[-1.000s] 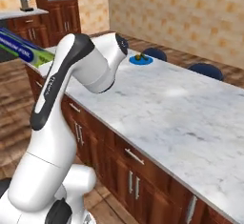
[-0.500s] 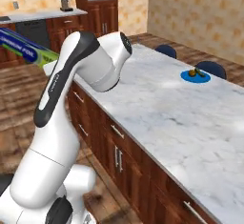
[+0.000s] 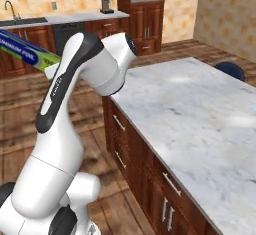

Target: Retrieve the tupperware and aluminum foil from the cabinet and place them on the dining counter near the plate with squash and lemon to prepare for storing leftovers.

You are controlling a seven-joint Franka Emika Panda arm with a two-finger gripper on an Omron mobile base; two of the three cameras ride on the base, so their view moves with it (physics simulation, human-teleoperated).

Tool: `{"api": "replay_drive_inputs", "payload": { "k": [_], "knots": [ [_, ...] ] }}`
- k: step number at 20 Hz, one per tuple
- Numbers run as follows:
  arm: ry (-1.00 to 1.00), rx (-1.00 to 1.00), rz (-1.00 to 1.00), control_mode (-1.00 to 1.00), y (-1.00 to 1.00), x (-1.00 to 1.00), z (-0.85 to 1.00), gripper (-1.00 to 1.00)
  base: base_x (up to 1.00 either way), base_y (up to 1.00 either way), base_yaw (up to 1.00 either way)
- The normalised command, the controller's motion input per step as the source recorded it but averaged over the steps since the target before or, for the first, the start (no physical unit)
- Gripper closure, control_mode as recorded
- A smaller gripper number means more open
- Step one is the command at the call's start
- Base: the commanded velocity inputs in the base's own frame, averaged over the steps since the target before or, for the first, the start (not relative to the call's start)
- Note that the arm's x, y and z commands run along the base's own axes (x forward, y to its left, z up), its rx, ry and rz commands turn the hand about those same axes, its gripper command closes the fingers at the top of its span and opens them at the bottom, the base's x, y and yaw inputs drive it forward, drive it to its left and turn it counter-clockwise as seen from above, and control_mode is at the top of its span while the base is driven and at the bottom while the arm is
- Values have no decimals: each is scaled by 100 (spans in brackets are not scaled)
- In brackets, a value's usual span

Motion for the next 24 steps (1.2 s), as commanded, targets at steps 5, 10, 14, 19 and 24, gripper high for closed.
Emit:
{"api": "replay_drive_inputs", "payload": {
  "k": [5, 10, 14, 19, 24],
  "knots": [
    [0, 0, 0, 100, 0, 0, 0, 100, 100, 100, 19],
    [0, 0, 0, 100, 0, 0, 0, 100, 100, 100, 15],
    [0, 0, 0, 100, 0, 0, 0, 100, 100, 100, 9],
    [0, 0, 0, 100, 0, 0, 0, 100, 100, 100, -4],
    [0, 0, 0, 100, 0, 0, 0, 100, 100, 100, -19]
  ]
}}
